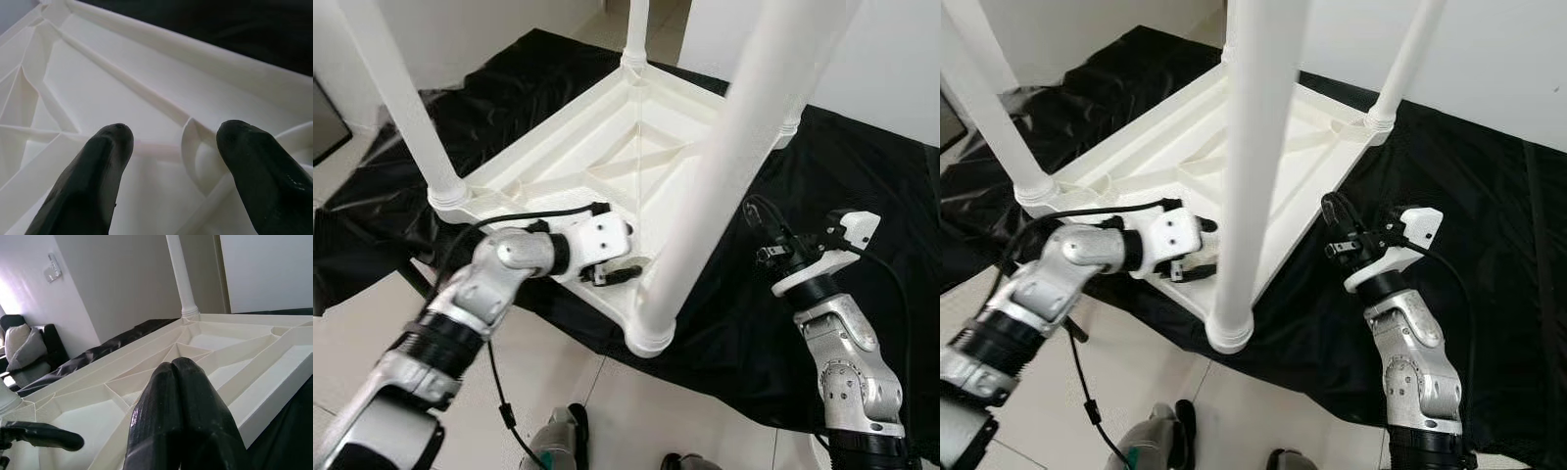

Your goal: Building children table

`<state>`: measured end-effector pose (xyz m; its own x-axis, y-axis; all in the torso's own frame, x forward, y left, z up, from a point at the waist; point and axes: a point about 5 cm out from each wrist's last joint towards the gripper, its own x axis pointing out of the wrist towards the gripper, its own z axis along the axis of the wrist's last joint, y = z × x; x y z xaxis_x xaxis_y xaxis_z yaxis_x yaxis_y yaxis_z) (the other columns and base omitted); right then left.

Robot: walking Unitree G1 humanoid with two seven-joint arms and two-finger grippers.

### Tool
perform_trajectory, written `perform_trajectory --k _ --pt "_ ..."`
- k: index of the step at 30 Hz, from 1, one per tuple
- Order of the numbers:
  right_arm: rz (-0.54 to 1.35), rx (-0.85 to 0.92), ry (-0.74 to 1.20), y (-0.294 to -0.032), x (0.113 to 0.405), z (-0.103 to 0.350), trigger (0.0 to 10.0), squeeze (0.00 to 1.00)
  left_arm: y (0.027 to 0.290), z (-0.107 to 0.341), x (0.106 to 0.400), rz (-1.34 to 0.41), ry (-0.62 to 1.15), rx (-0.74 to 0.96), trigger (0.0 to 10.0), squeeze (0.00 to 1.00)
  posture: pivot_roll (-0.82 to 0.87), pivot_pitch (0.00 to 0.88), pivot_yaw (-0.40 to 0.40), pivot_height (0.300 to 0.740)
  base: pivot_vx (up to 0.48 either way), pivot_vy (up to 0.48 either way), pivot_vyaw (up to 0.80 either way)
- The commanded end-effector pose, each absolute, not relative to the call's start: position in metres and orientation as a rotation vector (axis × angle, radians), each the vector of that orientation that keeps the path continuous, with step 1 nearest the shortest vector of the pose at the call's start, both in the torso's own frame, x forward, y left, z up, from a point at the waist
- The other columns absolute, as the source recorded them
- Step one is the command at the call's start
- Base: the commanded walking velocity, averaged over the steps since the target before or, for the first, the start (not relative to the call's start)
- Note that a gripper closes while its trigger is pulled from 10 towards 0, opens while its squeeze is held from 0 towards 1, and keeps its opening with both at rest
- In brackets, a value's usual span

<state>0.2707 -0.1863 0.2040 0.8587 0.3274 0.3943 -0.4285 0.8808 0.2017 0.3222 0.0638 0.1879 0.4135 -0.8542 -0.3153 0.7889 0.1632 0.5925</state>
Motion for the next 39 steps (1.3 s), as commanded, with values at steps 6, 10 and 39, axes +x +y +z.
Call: perform_trajectory --k 6,10,39 --pt "0.362 0.325 -0.345 -0.188 0.268 0.199 10.0 0.0 0.053 0.185 0.327 -1.151 -0.091 0.729 10.0 0.0 0.09 0.189 0.003 0.74 0.0 0.0 0.0" --pt "0.332 0.344 -0.352 -0.189 0.268 0.199 10.0 0.0 0.053 0.196 0.332 -1.121 -0.115 0.683 10.0 0.0 0.09 0.19 0.008 0.74 0.0 0.0 0.0" --pt "0.307 0.384 -0.364 -0.189 0.272 0.199 10.0 0.0 0.069 0.245 0.354 -0.952 -0.181 0.599 10.0 0.0 0.12 0.184 0.005 0.74 0.0 0.0 0.0"
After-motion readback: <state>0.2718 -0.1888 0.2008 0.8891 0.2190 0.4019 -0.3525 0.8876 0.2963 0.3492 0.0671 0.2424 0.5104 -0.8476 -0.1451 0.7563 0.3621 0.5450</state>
